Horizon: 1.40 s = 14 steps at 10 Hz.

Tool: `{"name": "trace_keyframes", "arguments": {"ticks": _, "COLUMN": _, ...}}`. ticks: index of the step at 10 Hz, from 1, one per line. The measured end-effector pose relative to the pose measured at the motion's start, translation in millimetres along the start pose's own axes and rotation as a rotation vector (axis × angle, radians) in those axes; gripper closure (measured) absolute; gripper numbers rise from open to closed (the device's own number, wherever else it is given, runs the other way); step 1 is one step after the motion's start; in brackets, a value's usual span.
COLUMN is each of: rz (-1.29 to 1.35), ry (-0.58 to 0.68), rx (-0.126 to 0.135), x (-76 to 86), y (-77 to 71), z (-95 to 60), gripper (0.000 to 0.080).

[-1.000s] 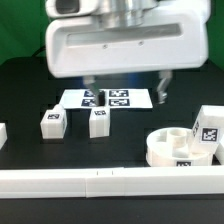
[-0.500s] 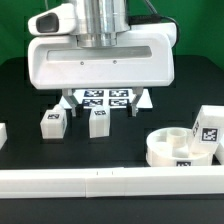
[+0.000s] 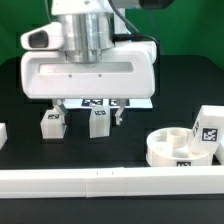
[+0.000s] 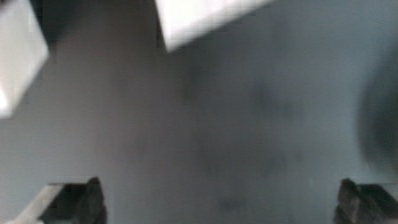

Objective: Assemble stool

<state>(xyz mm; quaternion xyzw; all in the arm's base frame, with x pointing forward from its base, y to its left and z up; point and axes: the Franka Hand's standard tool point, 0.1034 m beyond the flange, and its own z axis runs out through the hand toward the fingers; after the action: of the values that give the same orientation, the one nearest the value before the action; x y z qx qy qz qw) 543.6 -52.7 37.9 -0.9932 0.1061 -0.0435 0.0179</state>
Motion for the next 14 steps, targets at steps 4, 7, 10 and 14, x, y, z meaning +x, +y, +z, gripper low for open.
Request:
{"name": "trace_keyframes", "arguments": {"ticks": 4, "rz": 0.011, "ry": -0.197, "rx": 0.045, "x": -7.9, "y": -6.1, "z": -0.5, "gripper": 0.0151}}
{"name": "trace_keyframes", "arguments": {"ticks": 7, "rz": 0.043, "ry": -0.429, "rx": 0.037, "x": -11.9, "y": -2.5, "z": -6.8, "gripper": 0.0151}}
{"name": "trace_keyframes", "arguments": {"ticks": 10, "rz": 0.046, "ry": -0.624, "rx": 0.058, "x": -18.6, "y": -3.2, "z": -5.7, "gripper": 0.0151}}
{"name": "trace_keyframes", "arguments": {"ticks": 14, "rz": 0.060, "ry": -0.903, "rx": 0.057, "x": -34.2, "y": -4.4, "z": 6.2, "gripper": 0.0151}}
